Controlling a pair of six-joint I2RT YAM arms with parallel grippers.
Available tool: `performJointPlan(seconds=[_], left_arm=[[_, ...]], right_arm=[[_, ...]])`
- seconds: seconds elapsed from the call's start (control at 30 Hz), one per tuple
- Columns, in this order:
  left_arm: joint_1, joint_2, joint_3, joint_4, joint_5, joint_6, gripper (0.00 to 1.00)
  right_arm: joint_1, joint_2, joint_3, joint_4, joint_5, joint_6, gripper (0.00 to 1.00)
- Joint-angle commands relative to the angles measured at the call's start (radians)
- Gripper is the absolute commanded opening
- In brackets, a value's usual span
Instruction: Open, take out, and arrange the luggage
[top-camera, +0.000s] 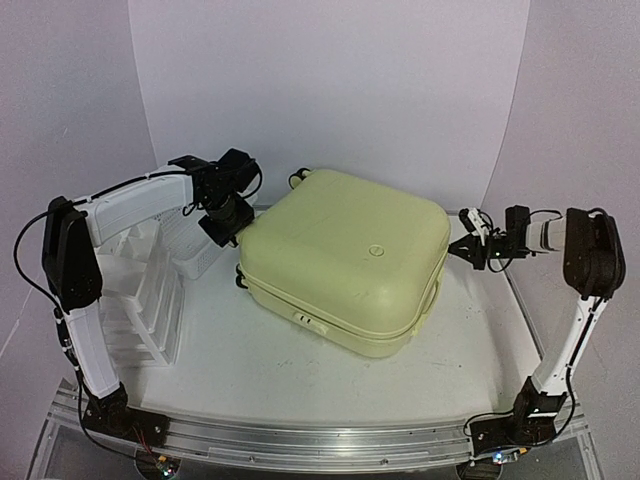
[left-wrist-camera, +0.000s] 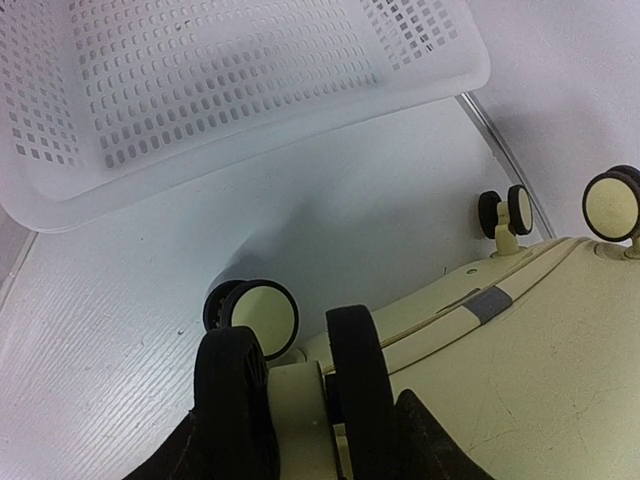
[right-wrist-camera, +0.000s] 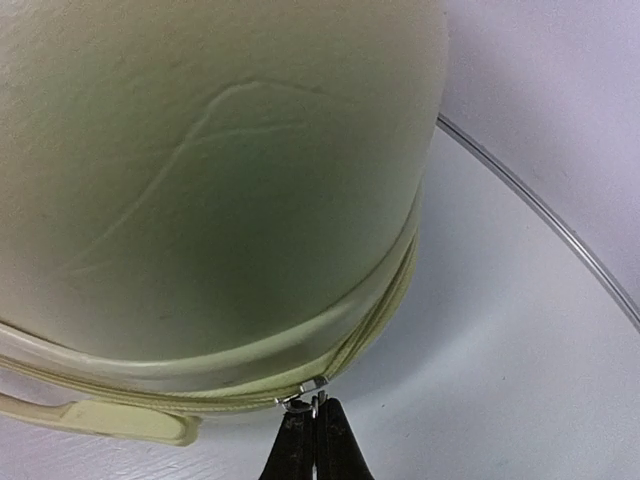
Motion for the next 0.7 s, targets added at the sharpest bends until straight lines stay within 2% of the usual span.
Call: performJointPlan(seconds=[0.0, 0.1, 0.33, 0.53, 0.67], left_arm=[[-0.021, 0.027, 0.003, -0.076, -0.116, 0.507, 0.05], [-0.023, 0.036, 0.008, -0.023, -0.112, 0.587, 0.05], [-0.028, 0.069, 0.035, 0.049, -0.115, 0.729, 0.05], [-0.037, 0.103, 0.056, 0.078, -0.098, 0.768, 0.03], [-0.038, 0.103, 0.054, 0.087, -0.108, 0.769, 0.03]], right_arm=[[-0.052, 0.144, 0.221, 0.077, -0.117, -0.135, 0.0], [-0.041, 0.243, 0.355, 0.047, -0.259, -0.182, 0.0], [0.032, 0.484, 0.692, 0.018, -0.361, -0.133, 0.0], [0.087, 0.624, 0.84, 0.026, -0.385, -0.08, 0.0], [0.09, 0.616, 0.816, 0.031, -0.309, -0.055, 0.0]])
